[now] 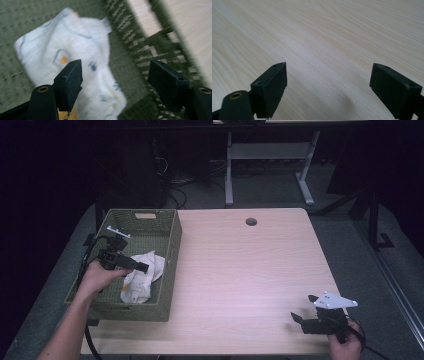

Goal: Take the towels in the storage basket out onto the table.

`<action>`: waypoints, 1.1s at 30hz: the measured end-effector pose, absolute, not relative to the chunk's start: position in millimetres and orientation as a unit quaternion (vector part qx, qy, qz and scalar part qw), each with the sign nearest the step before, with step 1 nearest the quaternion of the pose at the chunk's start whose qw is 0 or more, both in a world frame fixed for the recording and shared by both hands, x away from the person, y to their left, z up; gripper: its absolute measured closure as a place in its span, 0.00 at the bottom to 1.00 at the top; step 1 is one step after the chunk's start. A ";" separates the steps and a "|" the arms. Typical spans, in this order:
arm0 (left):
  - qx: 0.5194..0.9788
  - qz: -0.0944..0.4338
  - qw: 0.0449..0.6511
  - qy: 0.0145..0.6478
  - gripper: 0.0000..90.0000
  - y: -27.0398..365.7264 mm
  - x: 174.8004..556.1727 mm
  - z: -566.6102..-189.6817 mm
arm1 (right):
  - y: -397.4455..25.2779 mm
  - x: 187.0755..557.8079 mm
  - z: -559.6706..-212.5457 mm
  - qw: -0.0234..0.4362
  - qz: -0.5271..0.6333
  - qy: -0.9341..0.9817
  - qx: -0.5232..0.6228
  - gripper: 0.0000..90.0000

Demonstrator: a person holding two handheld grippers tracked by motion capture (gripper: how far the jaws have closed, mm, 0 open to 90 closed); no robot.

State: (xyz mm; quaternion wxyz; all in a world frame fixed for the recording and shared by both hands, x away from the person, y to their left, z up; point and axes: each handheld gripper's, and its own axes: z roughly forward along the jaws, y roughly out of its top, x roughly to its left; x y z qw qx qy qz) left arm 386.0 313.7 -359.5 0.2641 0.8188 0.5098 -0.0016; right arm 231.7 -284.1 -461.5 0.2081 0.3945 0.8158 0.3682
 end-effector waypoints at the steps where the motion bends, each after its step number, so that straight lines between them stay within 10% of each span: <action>1: 0.819 -0.002 0.264 0.510 0.31 313.7 386.0 -359.5 | -284.1 231.7 -461.5 0.208 0.368 0.816 0.394 0.16; 33: 0.854 0.012 0.049 0.518 0.39 290.0 397.0 -423.4 | -285.0 231.5 -462.5 0.209 0.366 0.814 0.399 0.16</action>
